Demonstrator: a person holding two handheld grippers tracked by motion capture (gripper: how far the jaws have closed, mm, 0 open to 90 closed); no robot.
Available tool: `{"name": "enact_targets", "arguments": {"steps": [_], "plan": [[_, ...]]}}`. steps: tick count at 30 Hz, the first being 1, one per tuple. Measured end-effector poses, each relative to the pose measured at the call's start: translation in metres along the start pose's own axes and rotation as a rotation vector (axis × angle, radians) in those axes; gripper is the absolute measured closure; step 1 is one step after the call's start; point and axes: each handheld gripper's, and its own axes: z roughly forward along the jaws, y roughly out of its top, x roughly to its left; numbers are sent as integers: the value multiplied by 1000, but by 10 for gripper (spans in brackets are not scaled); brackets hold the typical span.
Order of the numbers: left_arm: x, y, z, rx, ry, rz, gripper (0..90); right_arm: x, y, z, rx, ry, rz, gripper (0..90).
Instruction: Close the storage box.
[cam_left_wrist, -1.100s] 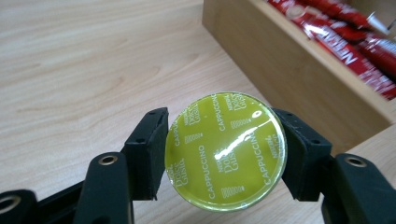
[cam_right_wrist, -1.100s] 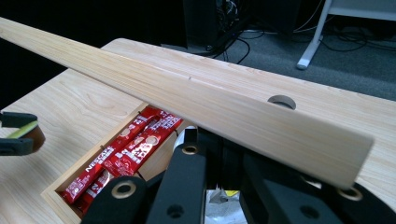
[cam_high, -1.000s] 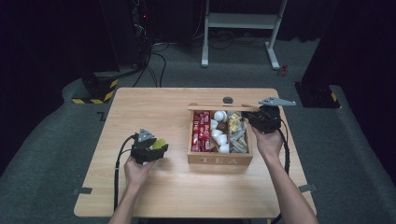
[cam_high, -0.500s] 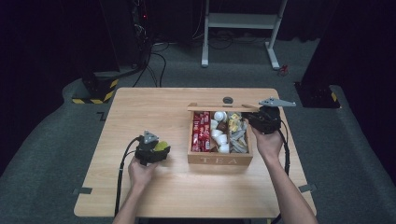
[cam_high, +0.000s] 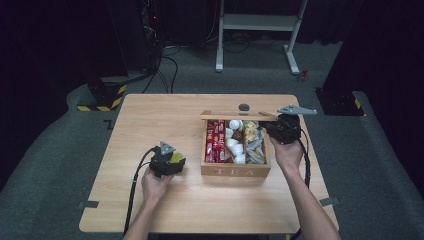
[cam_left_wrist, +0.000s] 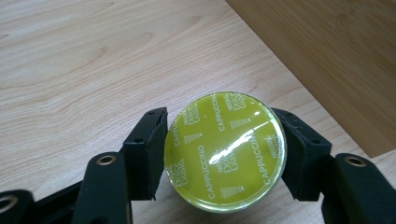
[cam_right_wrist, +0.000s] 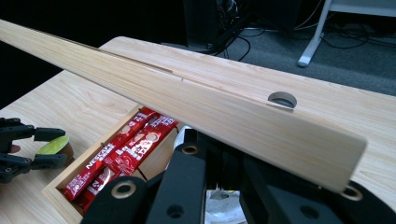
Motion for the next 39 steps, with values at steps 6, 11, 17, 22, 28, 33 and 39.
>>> {"name": "enact_targets", "arguments": {"steps": [6,11,17,22,28,33,39], "plan": [[0,-1,1,-6,-4,-15,349,0,0,0,5,0,6,892],[1,0,-1,-12,-24,-27,312,0,0,0,5,1,7,892],[2,2,-17,-72,-63,-53,288,0,0,0,4,3,3,892],[10,1,-35,-127,-82,-83,290,0,0,0,-1,2,7,891],[24,-7,-52,-163,-46,-130,321,0,-1,0,1,6,4,892],[41,-23,-58,-150,1,-180,336,0,-2,-1,6,8,2,892],[52,-34,-59,-126,35,-203,339,1,-2,-2,11,5,-4,893]]}}
